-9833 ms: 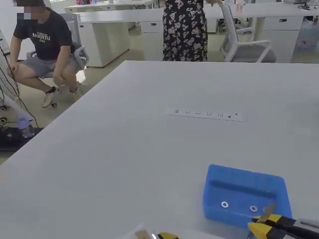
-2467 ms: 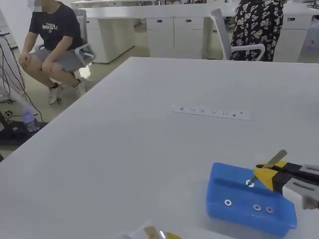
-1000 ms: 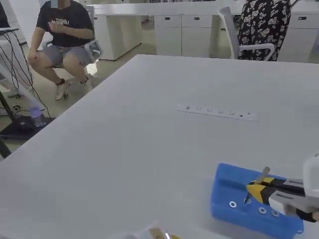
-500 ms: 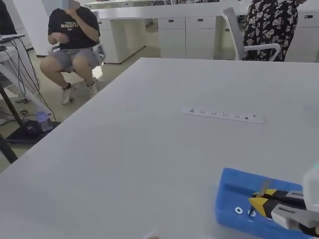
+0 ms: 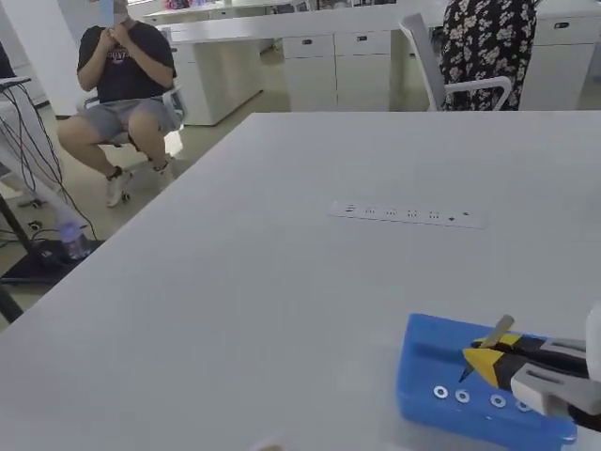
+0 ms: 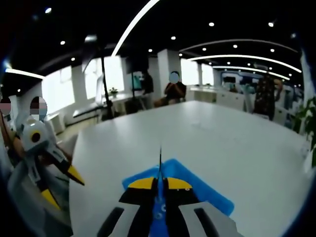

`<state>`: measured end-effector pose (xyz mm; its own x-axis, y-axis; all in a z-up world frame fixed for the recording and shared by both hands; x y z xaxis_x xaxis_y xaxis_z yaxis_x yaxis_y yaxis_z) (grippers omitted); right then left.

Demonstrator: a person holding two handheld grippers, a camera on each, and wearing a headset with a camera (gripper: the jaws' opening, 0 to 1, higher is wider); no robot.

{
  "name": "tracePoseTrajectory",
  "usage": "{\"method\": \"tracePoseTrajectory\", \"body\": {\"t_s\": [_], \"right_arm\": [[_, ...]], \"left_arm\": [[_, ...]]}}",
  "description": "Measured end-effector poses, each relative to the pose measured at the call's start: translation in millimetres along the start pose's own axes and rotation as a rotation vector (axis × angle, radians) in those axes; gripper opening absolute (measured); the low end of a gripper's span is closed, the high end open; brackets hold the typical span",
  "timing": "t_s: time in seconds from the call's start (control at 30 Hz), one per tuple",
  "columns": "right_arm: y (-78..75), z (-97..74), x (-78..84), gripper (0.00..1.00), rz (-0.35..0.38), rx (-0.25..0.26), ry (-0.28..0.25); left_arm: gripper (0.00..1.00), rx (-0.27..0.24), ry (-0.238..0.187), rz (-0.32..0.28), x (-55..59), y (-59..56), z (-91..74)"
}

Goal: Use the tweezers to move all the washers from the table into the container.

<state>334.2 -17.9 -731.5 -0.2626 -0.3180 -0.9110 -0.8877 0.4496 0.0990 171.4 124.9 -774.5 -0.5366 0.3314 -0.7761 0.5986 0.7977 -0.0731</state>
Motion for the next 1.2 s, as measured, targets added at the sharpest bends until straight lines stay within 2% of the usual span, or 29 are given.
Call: {"method": "tracePoseTrajectory", "body": {"t_s": [0.17,0.23,0.3,0.4,0.5,0.6,0.73,0.77,0.8,0.87,0.93,1.07,1.13,1.2], "right_arm": [[12.2,-20.2,-10.5,0.04,-0.004,0.004,-0.048],[20.6,-29.0,-11.2,0.04,0.008,0.001,-0.067],[29.0,-35.7,-7.9,0.04,0.01,-0.008,-0.073],[44.9,-42.2,1.0,0.04,0.017,-0.028,-0.061],[55.8,-46.7,12.6,0.04,0.02,-0.039,-0.036],[64.0,-49.1,29.1,0.04,0.029,-0.056,-0.003],[75.8,-47.4,46.4,0.04,0.048,-0.101,0.04],[80.7,-46.3,50.6,0.04,0.061,-0.127,0.052],[81.3,-46.4,51.6,0.04,0.062,-0.13,0.057],[85.3,-45.3,56.8,0.04,0.058,-0.135,0.073],[88.7,-45.9,60.4,0.04,0.063,-0.151,0.089],[92.9,-49.4,61.9,0.04,0.082,-0.179,0.087],[93.7,-50.4,62.4,0.04,0.08,-0.185,0.094],[94.8,-51.6,63.3,0.04,0.082,-0.195,0.096]], "left_arm": [[0.49,0.009,-0.017,-0.016,-2.3,0.3,-1.6],[0.49,0.044,-0.022,-0.11,-3.2,-0.7,-1.8],[0.47,0.067,-0.054,-0.17,-7.3,1.2,-3.7],[0.45,0.067,-0.087,-0.243,-10.9,8.8,-7.9],[0.43,0.075,-0.11,-0.274,-16.5,12.9,-11.7],[0.4,0.087,-0.142,-0.306,-27.9,15.7,-15.8],[0.28,0.102,-0.161,-0.309,-40.7,17.6,-17.2],[0.2,0.111,-0.158,-0.306,-44.3,18.5,-17.0],[0.12,0.132,-0.152,-0.289,-48.1,18.0,-17.8],[0.0,0.175,-0.179,-0.266,-57.1,15.9,-19.0],[0.0,0.182,-0.181,-0.278,-61.0,17.0,-19.3],[0.0,0.211,-0.15,-0.195,-62.2,11.5,-15.7],[0.0,0.224,-0.148,-0.175,-62.7,8.2,-14.7],[0.0,0.259,-0.153,-0.157,-65.6,2.3,-13.5]]}}
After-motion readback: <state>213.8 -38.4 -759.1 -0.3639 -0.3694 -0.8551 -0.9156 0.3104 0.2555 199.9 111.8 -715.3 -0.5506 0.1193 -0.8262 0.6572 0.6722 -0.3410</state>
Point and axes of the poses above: the centre of the closed fingertips' face, and the gripper's own axes: z roughly forward along the fingers, y roughly to its left, x roughly out of its underside, the point moved 6 cm from there along -z, roughly backward along the fingers, and after that the axes turned 4 degrees about -x, right-handed, at the moved point
